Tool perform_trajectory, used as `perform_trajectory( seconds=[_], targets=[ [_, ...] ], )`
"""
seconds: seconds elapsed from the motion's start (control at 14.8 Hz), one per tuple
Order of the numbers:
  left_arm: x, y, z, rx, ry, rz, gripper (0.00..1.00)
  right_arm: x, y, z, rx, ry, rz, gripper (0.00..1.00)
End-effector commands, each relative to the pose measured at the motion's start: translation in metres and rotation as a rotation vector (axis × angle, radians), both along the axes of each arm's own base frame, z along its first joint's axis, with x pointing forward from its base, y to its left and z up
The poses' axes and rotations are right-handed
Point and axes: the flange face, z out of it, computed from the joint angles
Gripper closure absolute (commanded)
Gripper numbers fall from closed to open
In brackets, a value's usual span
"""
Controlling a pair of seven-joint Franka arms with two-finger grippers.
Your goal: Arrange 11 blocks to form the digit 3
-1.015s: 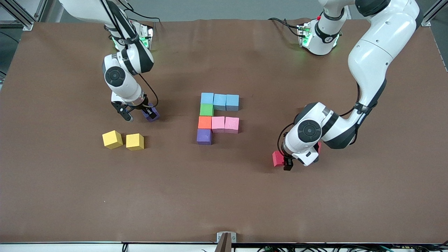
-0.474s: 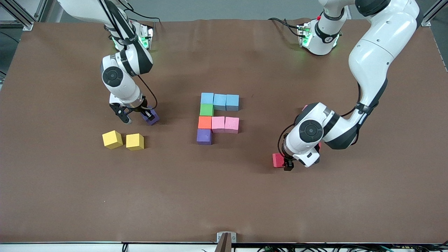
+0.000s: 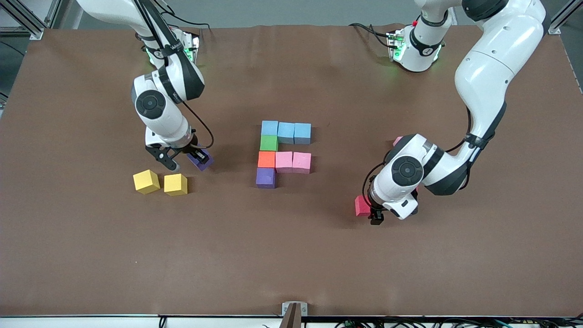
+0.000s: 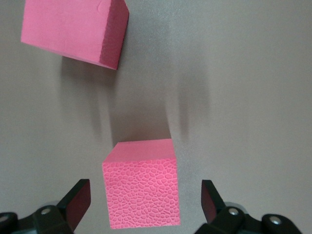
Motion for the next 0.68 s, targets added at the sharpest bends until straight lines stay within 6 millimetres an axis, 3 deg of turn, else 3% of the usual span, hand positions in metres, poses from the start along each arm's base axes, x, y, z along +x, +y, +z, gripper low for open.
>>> perform_trajectory(
  seconds=[0.0, 0.47, 0.61],
  targets=[
    [0.000, -0.002, 0.001, 0.009, -0.009, -0.001, 0.00, 0.035, 0.020, 0.000, -0.006, 0.020, 0.113, 0.98],
    [0.001, -0.003, -0.014, -0.008, -0.014, 0.000, 0.00, 0.082, 0.062, 0.013, 0.013, 0.009, 0.490, 0.99],
    [-0.002, -0.006, -0.020, 0.004, -0.010, -0.007, 0.00, 0.094, 0.085, 0.012, 0.015, 0.015, 0.579, 1.00]
  ],
)
